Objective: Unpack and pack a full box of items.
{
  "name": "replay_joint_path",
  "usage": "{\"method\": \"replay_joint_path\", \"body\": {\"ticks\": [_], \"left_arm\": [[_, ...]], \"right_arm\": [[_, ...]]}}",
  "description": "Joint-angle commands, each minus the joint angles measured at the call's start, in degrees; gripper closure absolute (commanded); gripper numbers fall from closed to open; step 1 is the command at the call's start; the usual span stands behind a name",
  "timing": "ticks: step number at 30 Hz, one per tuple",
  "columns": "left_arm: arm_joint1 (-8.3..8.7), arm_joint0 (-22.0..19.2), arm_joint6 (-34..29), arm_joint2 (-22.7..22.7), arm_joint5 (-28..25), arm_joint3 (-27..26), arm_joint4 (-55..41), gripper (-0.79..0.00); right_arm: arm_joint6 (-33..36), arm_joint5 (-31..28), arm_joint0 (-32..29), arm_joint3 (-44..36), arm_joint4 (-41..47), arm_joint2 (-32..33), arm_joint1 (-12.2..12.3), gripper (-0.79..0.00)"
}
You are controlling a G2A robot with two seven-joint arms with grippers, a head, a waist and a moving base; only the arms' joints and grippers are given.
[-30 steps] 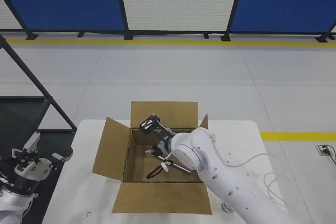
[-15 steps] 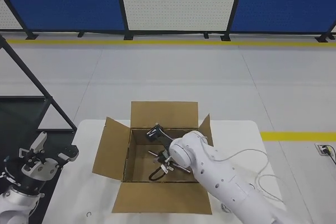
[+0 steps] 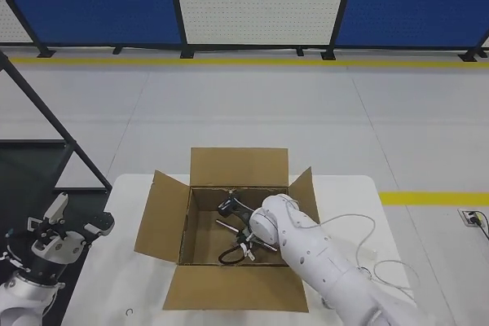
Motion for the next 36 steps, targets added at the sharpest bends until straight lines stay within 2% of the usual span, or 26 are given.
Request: {"method": "replay_joint_path", "body": {"ticks": [1,2,3,14,20,22,30,31,33,34,36], "left_arm": [[0.00,0.00,0.00,0.00,0.00,0.00,0.00,-0.785],[0.00,0.00,0.00,0.00,0.00,0.00,0.00,-0.785],[0.00,0.00,0.00,0.00,0.00,0.00,0.00,-0.785],[0.00,0.00,0.00,0.00,0.00,0.00,0.00,-0.785],[0.00,0.00,0.00,0.00,0.00,0.00,0.00,-0.785],[0.00,0.00,0.00,0.00,0.00,0.00,0.00,-0.785],[0.00,0.00,0.00,0.00,0.00,0.00,0.00,-0.785],[0.00,0.00,0.00,0.00,0.00,0.00,0.00,-0.785],[0.00,0.00,0.00,0.00,0.00,0.00,0.00,-0.785],[0.00,0.00,0.00,0.00,0.00,0.00,0.00,-0.785],[0.00,0.00,0.00,0.00,0.00,0.00,0.00,-0.785]], "right_arm": [[-0.24,0.22,-0.02,0.90,-0.03,-0.49,-0.76,-0.434],[-0.16,0.32,0.06,1.49,-0.28,-0.81,-1.14,-0.391],[-0.27,0.37,0.14,2.02,-0.33,-1.02,-1.52,-0.382],[-1.55,0.19,1.71,9.00,-0.28,-1.65,-4.66,-0.357],[-1.57,-0.50,2.44,11.64,-0.54,-1.84,-5.98,-0.280],[-1.48,-0.64,2.65,12.37,-0.83,-1.96,-6.38,-0.225],[-0.82,-0.92,3.25,14.71,-1.66,-2.30,-7.92,-0.222],[-0.72,-0.93,3.33,15.00,-1.67,-2.28,-8.10,-0.203],[-0.72,-1.00,3.52,15.60,-1.72,-2.24,-8.41,-0.034],[-0.74,-1.04,3.61,15.85,-1.75,-2.22,-8.55,0.000],[-0.75,-1.13,3.86,16.30,-1.78,-2.14,-8.81,0.000]]}}
